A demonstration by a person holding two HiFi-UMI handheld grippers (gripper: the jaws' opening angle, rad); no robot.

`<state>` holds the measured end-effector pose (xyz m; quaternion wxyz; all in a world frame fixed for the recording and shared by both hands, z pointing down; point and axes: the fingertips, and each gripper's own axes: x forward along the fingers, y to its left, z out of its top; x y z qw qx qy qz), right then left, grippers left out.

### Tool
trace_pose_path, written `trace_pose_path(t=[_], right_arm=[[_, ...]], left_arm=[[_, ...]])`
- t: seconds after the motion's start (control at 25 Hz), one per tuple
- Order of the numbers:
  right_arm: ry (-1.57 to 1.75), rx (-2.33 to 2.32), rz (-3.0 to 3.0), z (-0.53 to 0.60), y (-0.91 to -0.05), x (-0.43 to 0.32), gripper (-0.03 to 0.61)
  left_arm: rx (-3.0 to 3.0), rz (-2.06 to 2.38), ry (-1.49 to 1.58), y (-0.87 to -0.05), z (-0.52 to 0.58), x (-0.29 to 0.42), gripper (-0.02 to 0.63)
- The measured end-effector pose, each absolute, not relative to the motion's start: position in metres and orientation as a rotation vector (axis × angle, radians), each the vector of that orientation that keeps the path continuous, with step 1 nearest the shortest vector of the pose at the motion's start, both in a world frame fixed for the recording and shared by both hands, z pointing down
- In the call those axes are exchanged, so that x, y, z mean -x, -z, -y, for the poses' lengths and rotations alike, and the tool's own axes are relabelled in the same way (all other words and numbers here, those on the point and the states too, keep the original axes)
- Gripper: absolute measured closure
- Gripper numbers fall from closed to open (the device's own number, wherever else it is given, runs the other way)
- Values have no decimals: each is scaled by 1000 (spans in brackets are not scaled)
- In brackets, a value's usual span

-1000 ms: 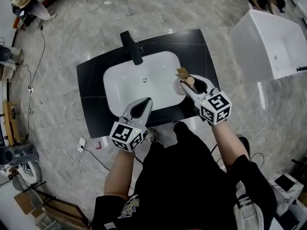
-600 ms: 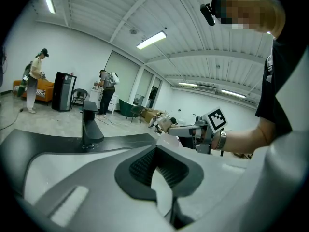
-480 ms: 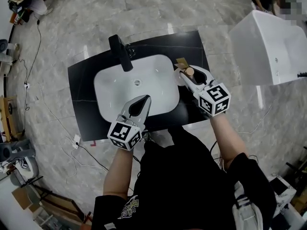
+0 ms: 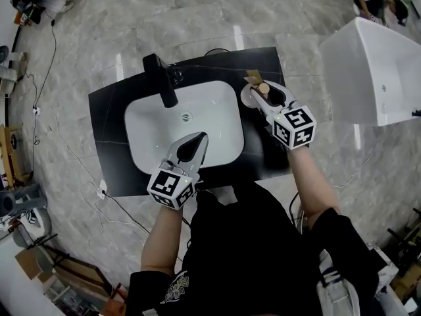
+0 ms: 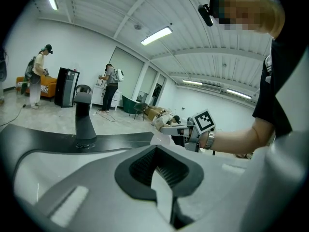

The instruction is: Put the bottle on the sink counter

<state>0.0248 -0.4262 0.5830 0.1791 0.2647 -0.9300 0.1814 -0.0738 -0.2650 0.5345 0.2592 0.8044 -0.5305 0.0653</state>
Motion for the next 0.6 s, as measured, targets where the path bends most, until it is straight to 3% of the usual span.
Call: trace_pose_path(t=[0.6], right_arm=[[-445,-754,2595,481,-612,-6,416]], left_arm=[[-2109,1438,-199,-555,274,81,614]])
